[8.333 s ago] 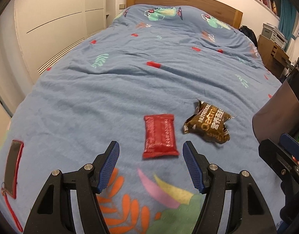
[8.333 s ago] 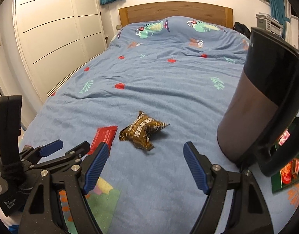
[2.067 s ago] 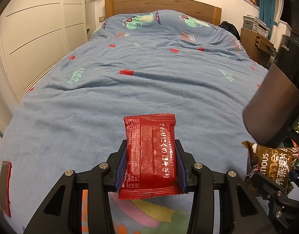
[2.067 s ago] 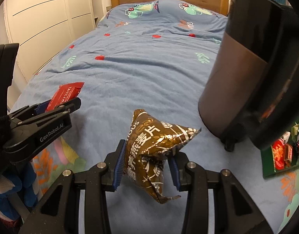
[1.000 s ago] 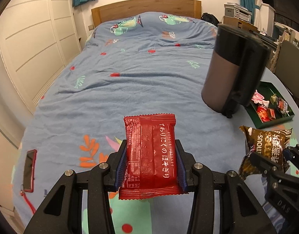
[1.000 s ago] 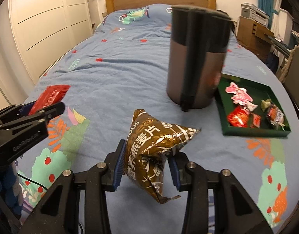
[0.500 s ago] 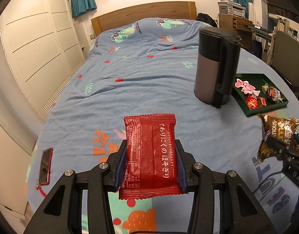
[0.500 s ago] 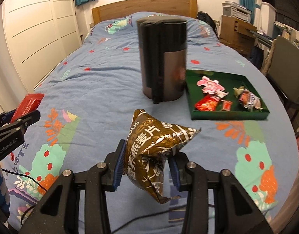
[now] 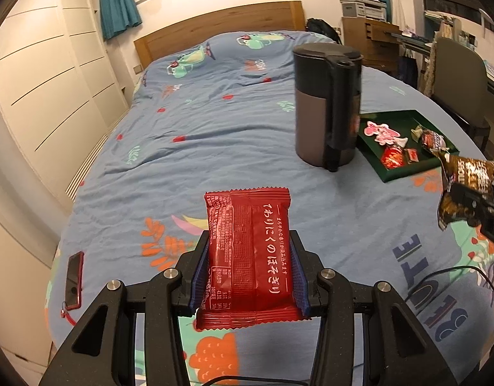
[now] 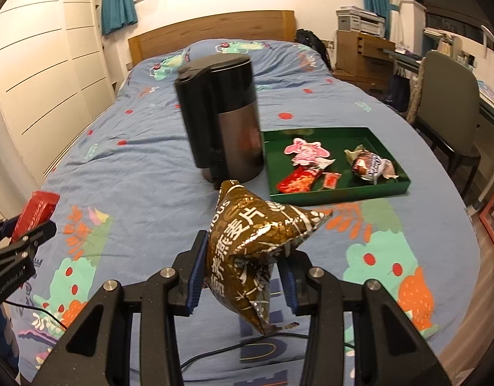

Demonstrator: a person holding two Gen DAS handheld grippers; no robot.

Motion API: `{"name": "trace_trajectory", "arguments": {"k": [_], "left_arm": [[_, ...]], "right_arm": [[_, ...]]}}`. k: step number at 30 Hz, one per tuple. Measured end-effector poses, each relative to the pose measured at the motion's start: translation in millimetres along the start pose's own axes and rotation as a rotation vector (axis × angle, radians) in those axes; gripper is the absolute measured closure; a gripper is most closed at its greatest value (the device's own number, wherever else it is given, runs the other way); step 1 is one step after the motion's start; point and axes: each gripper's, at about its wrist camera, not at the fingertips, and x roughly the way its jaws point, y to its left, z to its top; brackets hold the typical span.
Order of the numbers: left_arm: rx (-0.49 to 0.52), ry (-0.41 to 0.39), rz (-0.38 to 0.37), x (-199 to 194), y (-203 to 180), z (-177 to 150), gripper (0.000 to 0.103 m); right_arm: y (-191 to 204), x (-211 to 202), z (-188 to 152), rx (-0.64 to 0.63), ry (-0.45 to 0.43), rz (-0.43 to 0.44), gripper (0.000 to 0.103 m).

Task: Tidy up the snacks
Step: 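Carry both held snacks past the thermos and lower them into the green tray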

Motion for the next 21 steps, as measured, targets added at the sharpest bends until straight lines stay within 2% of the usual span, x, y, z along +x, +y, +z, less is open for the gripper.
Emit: {"name": "trace_trajectory", "arguments": {"k": [10,21], "left_arm": [[0.077,0.008,-0.055,4,-45,12,0.064],[0.177,-0.005,-0.155,-1,-113,30,0.064]], "right_arm": [[-43,2,8,0.074,-0.022,-0.037,0.090],[-96,-7,13,0.145,-0.049,-0.090,0.090]]}}
